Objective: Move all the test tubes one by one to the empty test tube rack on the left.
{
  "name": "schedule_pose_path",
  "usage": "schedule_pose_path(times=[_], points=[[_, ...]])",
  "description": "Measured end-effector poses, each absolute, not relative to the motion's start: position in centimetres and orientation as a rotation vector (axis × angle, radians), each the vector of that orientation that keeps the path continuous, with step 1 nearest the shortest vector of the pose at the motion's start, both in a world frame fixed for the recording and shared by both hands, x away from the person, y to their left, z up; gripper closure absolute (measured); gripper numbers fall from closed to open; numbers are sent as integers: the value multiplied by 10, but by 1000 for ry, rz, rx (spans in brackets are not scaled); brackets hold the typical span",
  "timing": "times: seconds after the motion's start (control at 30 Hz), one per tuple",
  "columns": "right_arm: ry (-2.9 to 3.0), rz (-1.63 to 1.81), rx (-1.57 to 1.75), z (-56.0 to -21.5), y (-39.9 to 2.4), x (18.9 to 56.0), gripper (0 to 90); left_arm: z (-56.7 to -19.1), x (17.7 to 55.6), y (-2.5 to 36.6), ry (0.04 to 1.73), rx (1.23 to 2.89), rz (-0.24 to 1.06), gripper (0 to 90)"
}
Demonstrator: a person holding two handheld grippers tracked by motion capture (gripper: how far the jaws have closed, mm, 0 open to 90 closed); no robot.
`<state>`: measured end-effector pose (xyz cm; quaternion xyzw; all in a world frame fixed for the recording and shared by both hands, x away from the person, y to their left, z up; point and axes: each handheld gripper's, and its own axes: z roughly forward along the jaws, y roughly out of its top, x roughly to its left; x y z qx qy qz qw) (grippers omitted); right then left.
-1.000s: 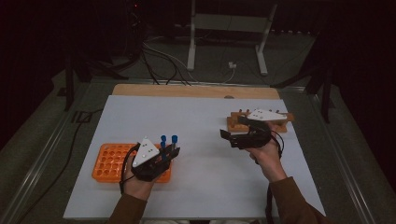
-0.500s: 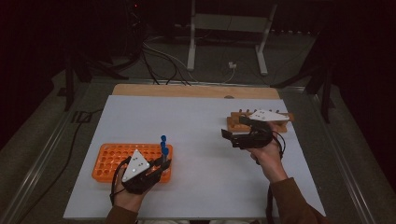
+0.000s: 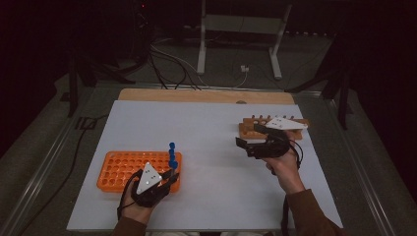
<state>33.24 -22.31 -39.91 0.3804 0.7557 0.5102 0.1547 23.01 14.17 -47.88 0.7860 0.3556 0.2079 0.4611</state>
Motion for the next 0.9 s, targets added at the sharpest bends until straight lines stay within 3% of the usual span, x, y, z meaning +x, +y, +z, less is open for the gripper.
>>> schedule_pose_path(times=[0.9], points=[[2141,1452,1151,-415,-244,326,87,-488,228,143,972,1983,489,778]])
